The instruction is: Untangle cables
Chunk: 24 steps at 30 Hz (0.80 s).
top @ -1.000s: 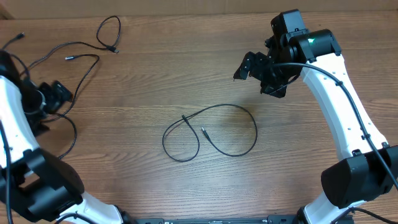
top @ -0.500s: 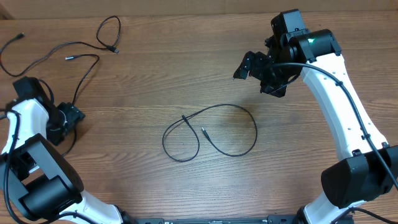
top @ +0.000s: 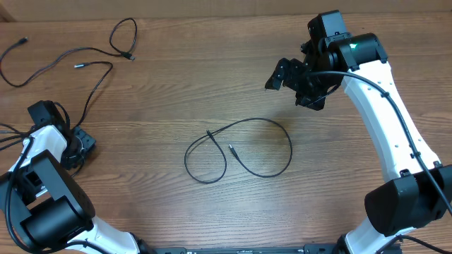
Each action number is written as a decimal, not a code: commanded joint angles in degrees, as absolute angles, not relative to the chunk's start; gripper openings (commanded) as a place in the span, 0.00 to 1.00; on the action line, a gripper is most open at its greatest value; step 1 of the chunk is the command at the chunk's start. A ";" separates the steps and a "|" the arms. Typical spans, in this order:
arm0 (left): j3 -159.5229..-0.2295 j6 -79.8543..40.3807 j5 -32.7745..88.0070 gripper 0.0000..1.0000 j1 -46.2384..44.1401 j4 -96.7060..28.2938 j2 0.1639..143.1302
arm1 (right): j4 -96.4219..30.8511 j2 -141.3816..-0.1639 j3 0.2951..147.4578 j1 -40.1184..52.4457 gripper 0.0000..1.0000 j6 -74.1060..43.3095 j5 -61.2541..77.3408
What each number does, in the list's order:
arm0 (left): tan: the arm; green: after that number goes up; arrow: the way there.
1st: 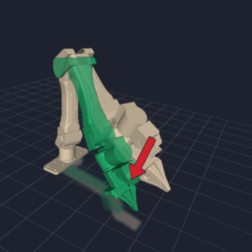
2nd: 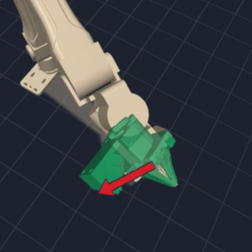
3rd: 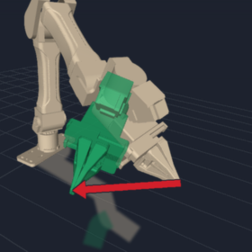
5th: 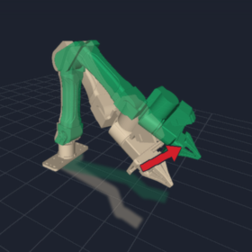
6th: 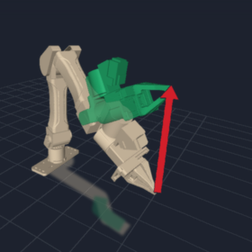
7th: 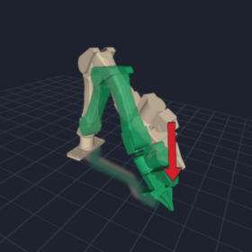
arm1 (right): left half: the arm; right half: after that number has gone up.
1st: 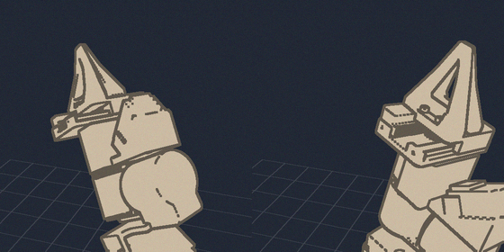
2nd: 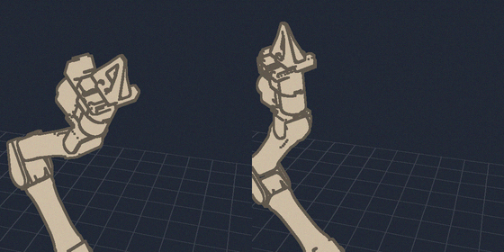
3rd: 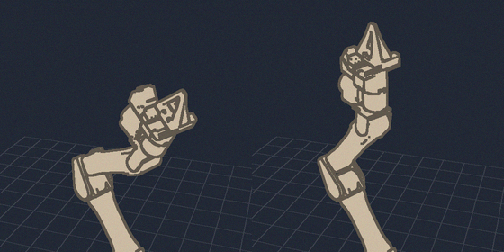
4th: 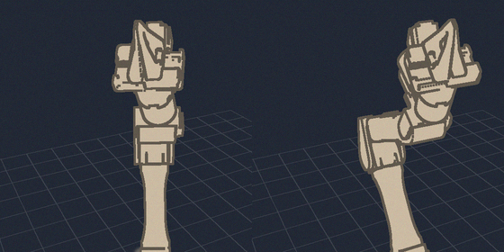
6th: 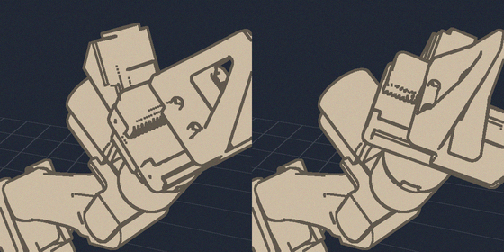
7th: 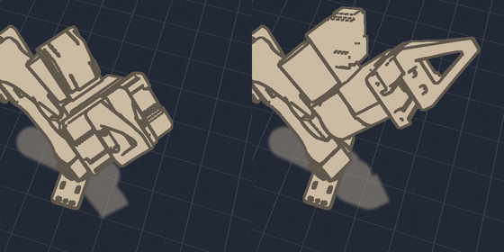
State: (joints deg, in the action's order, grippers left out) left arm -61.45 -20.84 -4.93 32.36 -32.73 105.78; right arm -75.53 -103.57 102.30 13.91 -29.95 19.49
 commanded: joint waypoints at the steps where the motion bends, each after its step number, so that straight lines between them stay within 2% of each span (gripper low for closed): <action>1: -60.14 -23.88 -5.08 0.19 32.58 -32.69 105.75 | -75.29 -102.94 102.26 13.82 0.88 -29.54 19.29; 2: -60.14 -24.62 -5.06 0.12 32.58 -32.71 105.75 | -75.31 -102.94 102.26 13.82 0.88 -29.54 19.29; 4: -60.16 -25.39 -3.99 0.04 32.58 -32.67 105.75 | -75.31 -102.94 102.26 13.82 0.88 -29.54 19.29; 17: -71.42 -25.34 9.52 0.04 32.49 -36.91 105.71 | -75.75 -102.94 102.26 13.82 0.88 -29.54 19.27; 24: -79.75 -27.99 23.42 0.04 32.47 -35.97 105.71 | -75.75 -102.94 102.26 13.82 0.88 -29.54 19.27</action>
State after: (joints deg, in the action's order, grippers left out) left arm -75.64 -25.06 14.68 32.36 -36.29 105.78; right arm -75.96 -103.57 102.30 13.89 -29.95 19.49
